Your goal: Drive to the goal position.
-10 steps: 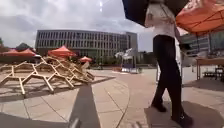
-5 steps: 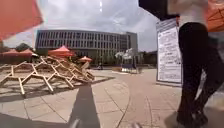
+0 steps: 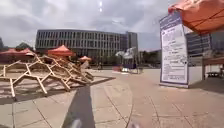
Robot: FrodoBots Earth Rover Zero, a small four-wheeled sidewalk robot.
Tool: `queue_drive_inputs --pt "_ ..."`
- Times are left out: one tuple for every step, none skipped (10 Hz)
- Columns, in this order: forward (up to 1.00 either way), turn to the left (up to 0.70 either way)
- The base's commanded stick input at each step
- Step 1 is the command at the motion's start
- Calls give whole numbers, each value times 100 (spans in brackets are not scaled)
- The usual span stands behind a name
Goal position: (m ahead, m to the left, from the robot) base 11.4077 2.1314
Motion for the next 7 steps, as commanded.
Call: queue_drive_inputs --pt "85 -1" --pt "85 -1" --pt "85 -1" --pt "85 -1" --pt "85 -1" --pt "85 -1" --pt "85 -1"
